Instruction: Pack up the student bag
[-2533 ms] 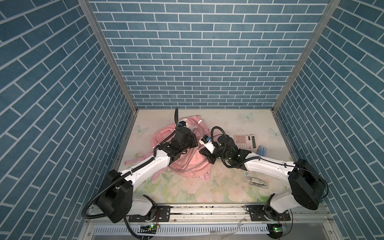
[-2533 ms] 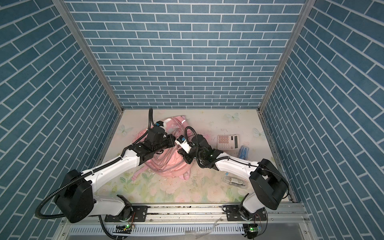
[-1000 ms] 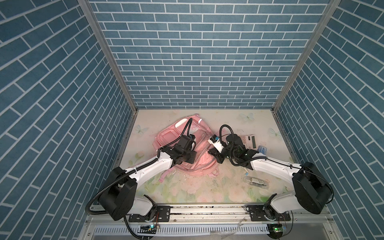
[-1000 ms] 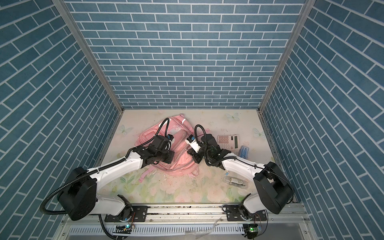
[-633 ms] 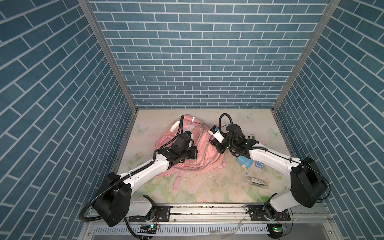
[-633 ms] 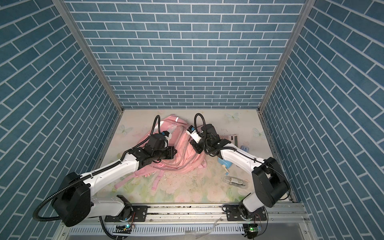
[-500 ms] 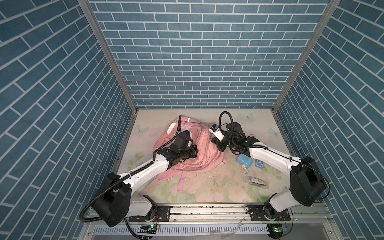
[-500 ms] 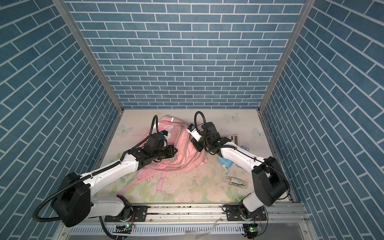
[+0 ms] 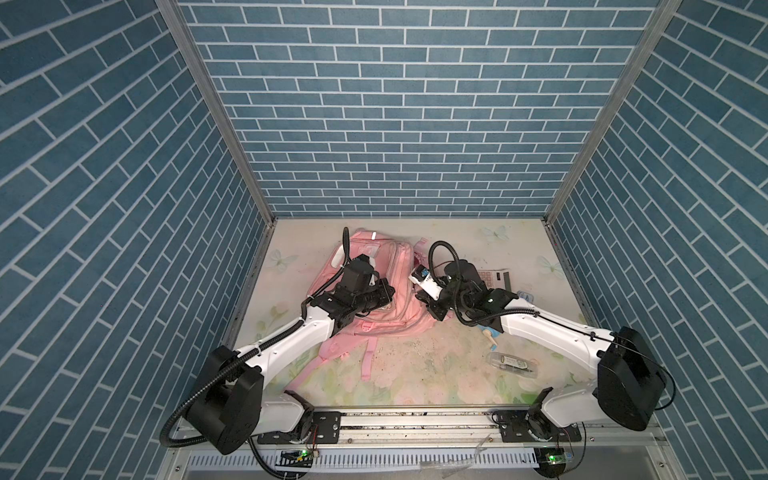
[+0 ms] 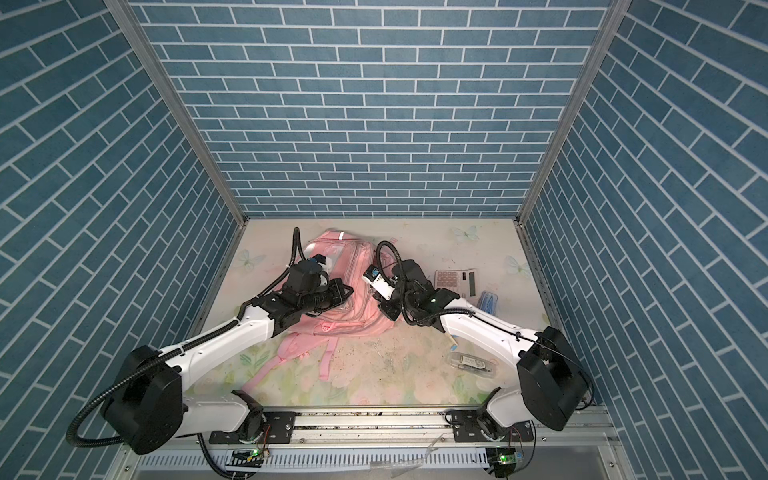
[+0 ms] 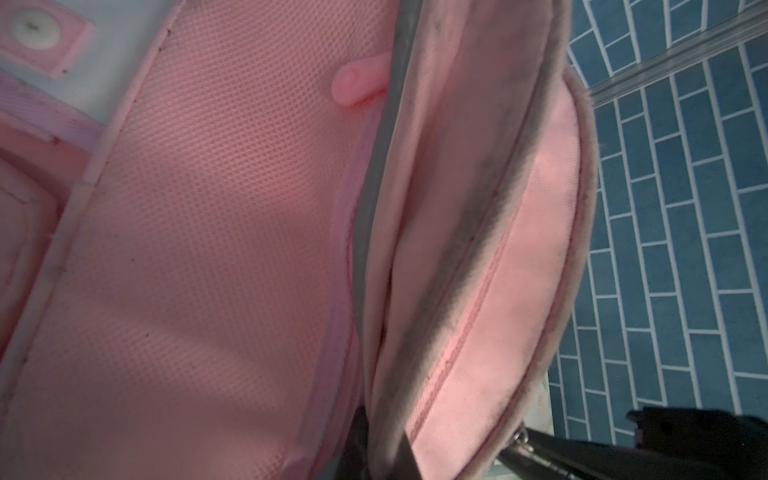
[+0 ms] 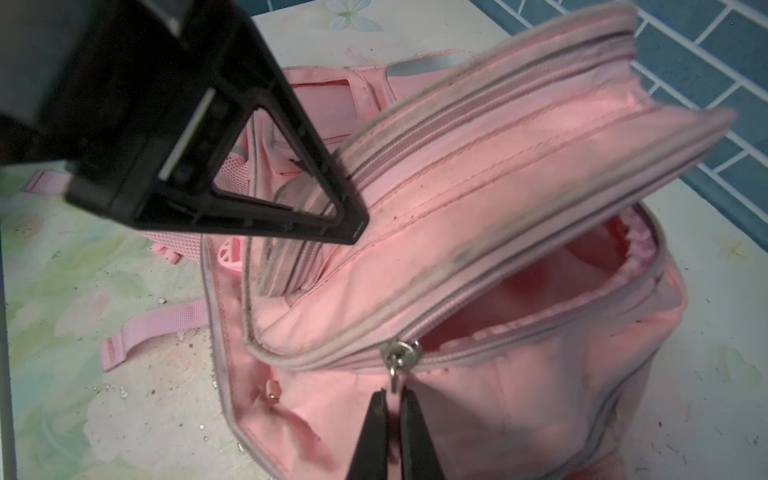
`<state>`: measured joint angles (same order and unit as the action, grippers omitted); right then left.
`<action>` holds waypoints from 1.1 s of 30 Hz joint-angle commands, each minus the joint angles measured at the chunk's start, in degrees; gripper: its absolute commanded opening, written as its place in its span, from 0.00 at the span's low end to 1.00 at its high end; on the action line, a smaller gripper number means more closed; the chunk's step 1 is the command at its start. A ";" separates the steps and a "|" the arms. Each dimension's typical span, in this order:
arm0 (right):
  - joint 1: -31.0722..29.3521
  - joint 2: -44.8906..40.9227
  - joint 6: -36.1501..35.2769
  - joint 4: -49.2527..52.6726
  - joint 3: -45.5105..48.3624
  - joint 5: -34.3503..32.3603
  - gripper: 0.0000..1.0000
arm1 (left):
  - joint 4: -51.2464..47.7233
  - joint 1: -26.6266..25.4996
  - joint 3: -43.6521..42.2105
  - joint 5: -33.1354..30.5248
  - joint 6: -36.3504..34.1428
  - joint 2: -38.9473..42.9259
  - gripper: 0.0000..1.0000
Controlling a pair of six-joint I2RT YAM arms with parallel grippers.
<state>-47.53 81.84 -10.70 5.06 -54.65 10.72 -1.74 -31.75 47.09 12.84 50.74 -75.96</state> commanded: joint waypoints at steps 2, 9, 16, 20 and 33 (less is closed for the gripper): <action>-3.32 -0.52 2.53 0.20 1.60 0.68 0.00 | 9.61 1.87 4.78 -6.19 3.35 0.83 0.00; -5.14 -0.15 5.69 -6.01 4.27 -0.14 0.00 | 12.40 3.93 6.56 -3.77 7.58 -0.48 0.00; -5.89 2.33 7.76 -14.34 6.24 -3.24 0.00 | 16.78 4.58 9.02 -1.09 12.40 -1.51 0.00; -5.83 2.58 6.50 -21.80 9.73 -6.75 0.00 | 18.10 5.46 12.60 1.78 14.28 -3.24 0.00; -5.82 9.90 1.10 -29.18 6.47 -5.18 0.00 | 23.27 5.75 21.93 4.36 18.73 -8.85 0.00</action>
<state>-52.18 89.69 -6.13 -22.13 -47.13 2.35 5.91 -26.57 63.24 16.80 68.49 -86.04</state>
